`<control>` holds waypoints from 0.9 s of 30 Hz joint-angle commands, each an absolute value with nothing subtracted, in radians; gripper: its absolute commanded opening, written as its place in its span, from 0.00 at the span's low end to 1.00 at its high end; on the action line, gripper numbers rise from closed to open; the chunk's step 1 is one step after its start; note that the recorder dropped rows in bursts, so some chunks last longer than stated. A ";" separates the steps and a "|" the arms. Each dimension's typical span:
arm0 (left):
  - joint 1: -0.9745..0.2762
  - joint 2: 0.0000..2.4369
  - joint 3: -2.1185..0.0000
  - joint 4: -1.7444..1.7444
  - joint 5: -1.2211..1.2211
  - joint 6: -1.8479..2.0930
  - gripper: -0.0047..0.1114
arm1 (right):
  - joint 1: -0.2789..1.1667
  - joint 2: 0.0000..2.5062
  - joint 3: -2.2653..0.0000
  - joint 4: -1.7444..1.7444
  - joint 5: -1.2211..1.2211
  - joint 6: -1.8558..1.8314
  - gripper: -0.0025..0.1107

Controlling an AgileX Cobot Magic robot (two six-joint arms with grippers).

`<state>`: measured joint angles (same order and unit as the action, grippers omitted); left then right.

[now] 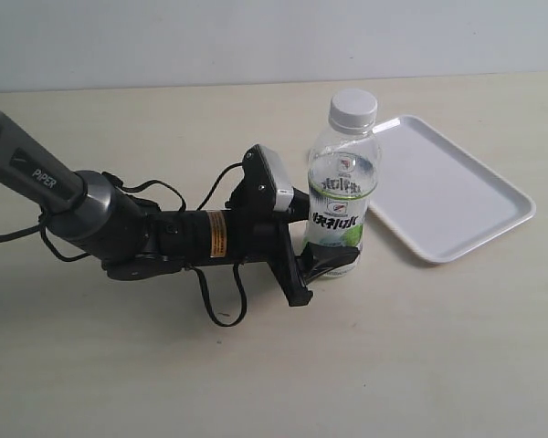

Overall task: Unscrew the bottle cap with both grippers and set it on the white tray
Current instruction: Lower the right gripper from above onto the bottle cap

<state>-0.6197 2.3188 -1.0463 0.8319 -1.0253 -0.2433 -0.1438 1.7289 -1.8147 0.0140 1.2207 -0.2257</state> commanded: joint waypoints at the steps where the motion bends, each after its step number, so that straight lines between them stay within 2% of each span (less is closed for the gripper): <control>1: -0.621 2.315 -1.046 0.855 -0.996 -0.245 0.04 | -0.139 1.637 -1.701 0.217 1.221 -0.333 0.23; 7: -0.621 2.315 -1.046 0.876 -0.988 -0.247 0.04 | -0.139 1.547 -1.548 0.430 1.221 -0.444 0.43; 11: -0.621 2.315 -1.046 0.879 -0.986 -0.247 0.04 | -0.075 1.541 -1.526 0.462 1.221 -0.444 0.51; 20: -0.621 2.315 -1.046 0.888 -0.978 -0.247 0.04 | 0.194 1.617 -1.554 0.189 1.221 -0.280 0.52; 27: -0.621 2.315 -1.046 0.886 -0.978 -0.247 0.04 | 0.262 1.654 -1.600 0.240 1.221 -0.286 0.55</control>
